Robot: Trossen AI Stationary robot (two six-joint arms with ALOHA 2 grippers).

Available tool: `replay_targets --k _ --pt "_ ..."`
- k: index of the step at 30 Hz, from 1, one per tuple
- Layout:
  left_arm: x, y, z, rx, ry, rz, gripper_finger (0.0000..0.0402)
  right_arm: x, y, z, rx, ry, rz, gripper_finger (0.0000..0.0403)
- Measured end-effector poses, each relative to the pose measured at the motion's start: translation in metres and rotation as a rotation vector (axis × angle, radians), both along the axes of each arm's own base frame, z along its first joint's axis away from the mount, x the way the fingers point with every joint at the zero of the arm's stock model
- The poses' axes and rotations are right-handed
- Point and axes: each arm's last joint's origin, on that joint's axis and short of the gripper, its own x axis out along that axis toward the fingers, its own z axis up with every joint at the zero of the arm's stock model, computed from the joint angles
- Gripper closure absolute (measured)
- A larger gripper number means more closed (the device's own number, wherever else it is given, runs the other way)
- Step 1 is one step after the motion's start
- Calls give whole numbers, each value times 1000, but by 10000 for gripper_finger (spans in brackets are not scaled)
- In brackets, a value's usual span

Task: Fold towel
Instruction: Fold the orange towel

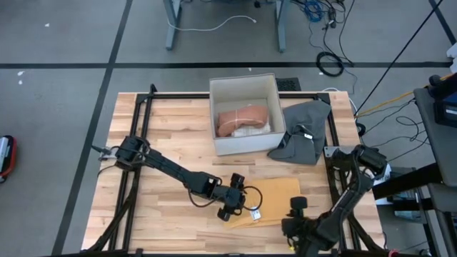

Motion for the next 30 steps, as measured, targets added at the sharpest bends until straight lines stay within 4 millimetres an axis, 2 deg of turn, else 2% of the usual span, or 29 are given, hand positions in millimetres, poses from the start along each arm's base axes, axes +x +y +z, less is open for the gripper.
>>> replay_targets --k 7,11,19,22,26,30 --pt "5 4 -14 -1 24 -4 127 -26 8 0 -14 41 -42 267" --pt "7 5 -20 -5 21 -1 127 -36 13 -3 -43 32 -11 261" --pt "10 6 -24 -28 19 -9 127 -42 10 -25 -183 87 -46 173" --pt "10 7 -24 -29 19 -8 127 -40 10 -32 -208 98 -51 156" --pt "10 6 -24 -31 18 -7 127 -40 7 -40 -221 112 -72 172" --pt "11 6 -24 -34 10 -7 127 -41 4 -45 -227 108 -82 238"
